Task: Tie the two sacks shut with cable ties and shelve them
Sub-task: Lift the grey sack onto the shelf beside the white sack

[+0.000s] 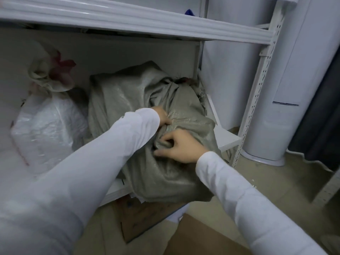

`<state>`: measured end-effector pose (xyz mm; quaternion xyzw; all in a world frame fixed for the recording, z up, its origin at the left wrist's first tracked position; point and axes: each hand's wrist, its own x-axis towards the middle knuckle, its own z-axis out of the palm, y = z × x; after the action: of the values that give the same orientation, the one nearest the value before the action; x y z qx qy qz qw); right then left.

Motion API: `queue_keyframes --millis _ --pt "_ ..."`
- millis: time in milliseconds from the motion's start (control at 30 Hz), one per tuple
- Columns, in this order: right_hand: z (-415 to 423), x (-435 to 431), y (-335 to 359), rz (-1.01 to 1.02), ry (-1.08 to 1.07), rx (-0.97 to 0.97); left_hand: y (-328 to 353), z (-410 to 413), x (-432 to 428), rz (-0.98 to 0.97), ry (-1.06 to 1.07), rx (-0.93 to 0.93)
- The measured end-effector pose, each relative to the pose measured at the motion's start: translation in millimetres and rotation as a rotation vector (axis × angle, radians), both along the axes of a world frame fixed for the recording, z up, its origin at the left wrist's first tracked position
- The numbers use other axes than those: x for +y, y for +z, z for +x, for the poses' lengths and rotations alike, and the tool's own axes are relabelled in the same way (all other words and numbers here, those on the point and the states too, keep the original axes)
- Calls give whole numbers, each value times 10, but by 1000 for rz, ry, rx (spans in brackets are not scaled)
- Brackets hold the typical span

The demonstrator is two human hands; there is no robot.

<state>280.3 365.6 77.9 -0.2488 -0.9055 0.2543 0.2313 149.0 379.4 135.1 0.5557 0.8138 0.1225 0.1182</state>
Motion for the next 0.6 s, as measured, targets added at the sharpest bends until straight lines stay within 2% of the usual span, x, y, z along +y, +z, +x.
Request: queue_keyframes --millis 67,133,167,233,300,333,467,600 --pt "128 67 194 -175 -82 221 25 -46 -61 -28 4 -4" --pt "215 264 345 -186 -341 434 27 -106 -108 -84 14 5" --pt "247 406 393 -152 -482 458 23 -127 -135 -122 17 24" --pt "260 662 462 -130 -671 384 -4 -158 -197 -182 24 55" --pt "206 892 463 -247 -689 292 -65 -165 -251 -206 15 59" --pt "161 966 452 -349 -657 306 -102 -161 -270 -196 8 55" --pt "-52 1179 361 -720 -530 556 -228 -150 -301 -107 -45 37" --pt "-175 1432 267 -737 -606 552 -301 -182 -300 -87 -94 -6"
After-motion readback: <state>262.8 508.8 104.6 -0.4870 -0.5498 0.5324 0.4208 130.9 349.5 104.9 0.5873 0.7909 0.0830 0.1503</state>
